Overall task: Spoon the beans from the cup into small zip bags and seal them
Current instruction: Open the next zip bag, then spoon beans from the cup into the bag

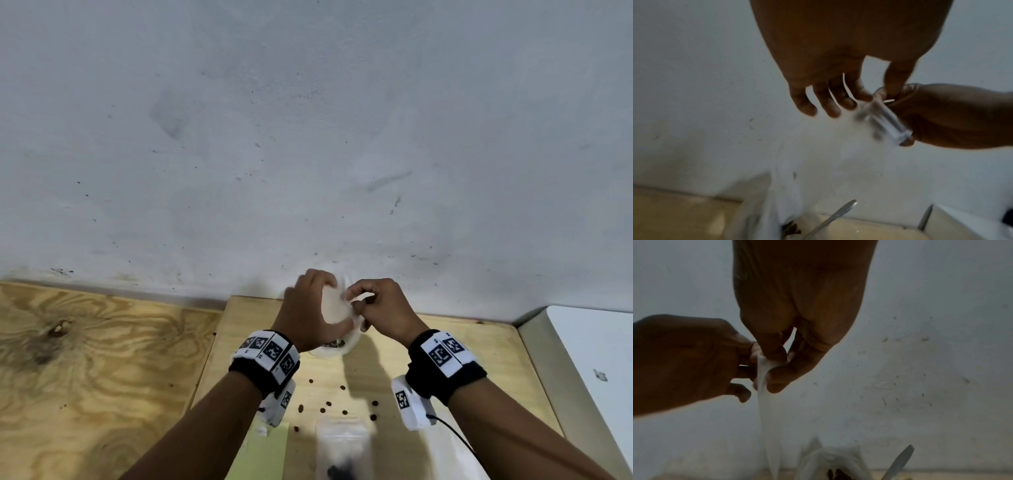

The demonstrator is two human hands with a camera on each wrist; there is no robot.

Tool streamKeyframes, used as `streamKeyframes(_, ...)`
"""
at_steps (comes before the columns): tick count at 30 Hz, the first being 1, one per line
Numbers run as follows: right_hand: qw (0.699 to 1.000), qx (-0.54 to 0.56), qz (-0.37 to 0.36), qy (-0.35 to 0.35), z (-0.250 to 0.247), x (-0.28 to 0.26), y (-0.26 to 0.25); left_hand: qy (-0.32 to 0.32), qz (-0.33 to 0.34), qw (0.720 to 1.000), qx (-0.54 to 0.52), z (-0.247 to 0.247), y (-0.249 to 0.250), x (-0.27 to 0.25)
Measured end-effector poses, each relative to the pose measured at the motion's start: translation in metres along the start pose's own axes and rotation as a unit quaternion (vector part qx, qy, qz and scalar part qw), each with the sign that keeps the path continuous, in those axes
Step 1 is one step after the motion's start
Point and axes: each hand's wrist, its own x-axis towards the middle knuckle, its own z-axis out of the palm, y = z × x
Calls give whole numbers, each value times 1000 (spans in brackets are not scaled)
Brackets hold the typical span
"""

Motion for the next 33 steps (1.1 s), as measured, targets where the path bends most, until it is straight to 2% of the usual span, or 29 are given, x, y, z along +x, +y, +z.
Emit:
streamKeyframes(3, 996, 89, 26, 2, -4, 1, -2, -16, 30, 993, 115, 4, -10, 2)
streamKeyframes(7, 991, 124, 28, -39, -6, 1, 1, -26, 73, 987, 141, 10, -19, 9)
streamKeyframes(9, 993, 111, 28, -40, -5, 1, 4, -34, 86, 983, 158, 9, -20, 10)
streamKeyframes(12, 998, 56, 11, 1, -2, 3, 12, -27, 88, 982, 164, 10, -25, 9)
streamKeyframes(15, 998, 51, 13, 31, 1, 7, 19, -20, 81, 981, 173, 11, -25, 6)
streamKeyframes(20, 999, 32, 31, 10, 11, 8, 20, -42, 67, 989, 129, 20, -26, 8)
streamKeyframes(26, 996, -46, 73, 7, 17, 11, 17, -65, 66, 988, 120, 19, -33, 8)
streamKeyframes(29, 996, -13, 86, -22, 16, 14, 28, -72, 11, 994, 80, 14, -39, 2)
streamKeyframes(30, 997, -8, 80, -5, 13, 17, 36, -73, -35, 995, 59, 12, -45, 0)
streamKeyframes(33, 991, -22, 78, 107, -3, 28, 70, -71, -166, 984, 2, 4, -66, -6)
